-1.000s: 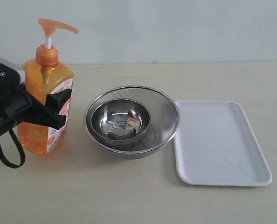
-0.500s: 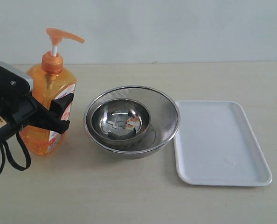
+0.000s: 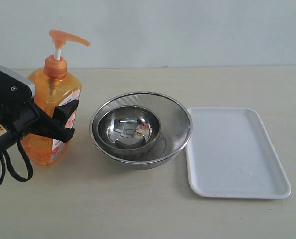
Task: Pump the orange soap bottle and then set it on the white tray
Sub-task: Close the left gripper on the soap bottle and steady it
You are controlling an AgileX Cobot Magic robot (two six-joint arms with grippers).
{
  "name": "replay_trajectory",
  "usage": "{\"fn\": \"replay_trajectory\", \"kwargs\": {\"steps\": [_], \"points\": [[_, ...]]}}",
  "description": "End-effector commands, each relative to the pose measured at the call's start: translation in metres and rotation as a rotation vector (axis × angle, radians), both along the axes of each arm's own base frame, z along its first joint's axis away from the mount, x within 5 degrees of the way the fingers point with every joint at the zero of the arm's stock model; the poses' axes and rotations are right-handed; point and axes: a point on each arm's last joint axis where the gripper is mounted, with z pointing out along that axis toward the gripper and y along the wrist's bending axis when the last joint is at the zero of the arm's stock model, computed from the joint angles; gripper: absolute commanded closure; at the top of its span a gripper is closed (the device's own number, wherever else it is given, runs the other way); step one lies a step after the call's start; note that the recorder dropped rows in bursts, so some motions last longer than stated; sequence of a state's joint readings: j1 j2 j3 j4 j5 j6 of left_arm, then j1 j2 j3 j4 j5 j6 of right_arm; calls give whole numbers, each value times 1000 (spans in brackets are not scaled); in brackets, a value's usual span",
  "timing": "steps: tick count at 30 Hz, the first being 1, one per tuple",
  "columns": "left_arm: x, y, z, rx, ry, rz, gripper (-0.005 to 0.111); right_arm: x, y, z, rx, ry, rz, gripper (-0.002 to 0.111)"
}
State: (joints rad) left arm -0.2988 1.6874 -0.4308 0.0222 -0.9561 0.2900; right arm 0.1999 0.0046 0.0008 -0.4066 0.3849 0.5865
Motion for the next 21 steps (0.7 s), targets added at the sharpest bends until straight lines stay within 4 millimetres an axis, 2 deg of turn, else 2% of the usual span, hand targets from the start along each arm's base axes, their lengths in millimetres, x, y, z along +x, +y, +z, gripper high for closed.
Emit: {"fn": "replay_trajectory", "kwargs": {"steps": [1, 3, 6, 9, 11, 14, 16, 19, 21], "points": [[3, -2, 13, -25, -103, -1, 102, 0, 0, 0, -1, -4, -4, 108], [3, -2, 13, -25, -103, -1, 102, 0, -1, 1, -13, -7, -4, 108], [3, -2, 13, -36, -99, -2, 102, 1, -3, 6, -189, -75, 10, 108], [3, -2, 13, -38, -99, -1, 102, 2, 0, 13, -246, -160, 43, 108], [3, -2, 13, -40, -101, -1, 102, 2, 3, 18, -172, -206, 66, 108], [3, -2, 13, -40, -103, -1, 102, 1, 12, 30, 63, -324, 131, 108], [3, -2, 13, -40, -103, -1, 102, -3, 20, 44, 148, -475, 227, 108], [3, -2, 13, -43, -102, -1, 102, -14, 31, 64, 189, -704, 381, 108], [3, -2, 13, -47, -99, 0, 102, -18, 32, 73, 200, -753, 408, 108]]}}
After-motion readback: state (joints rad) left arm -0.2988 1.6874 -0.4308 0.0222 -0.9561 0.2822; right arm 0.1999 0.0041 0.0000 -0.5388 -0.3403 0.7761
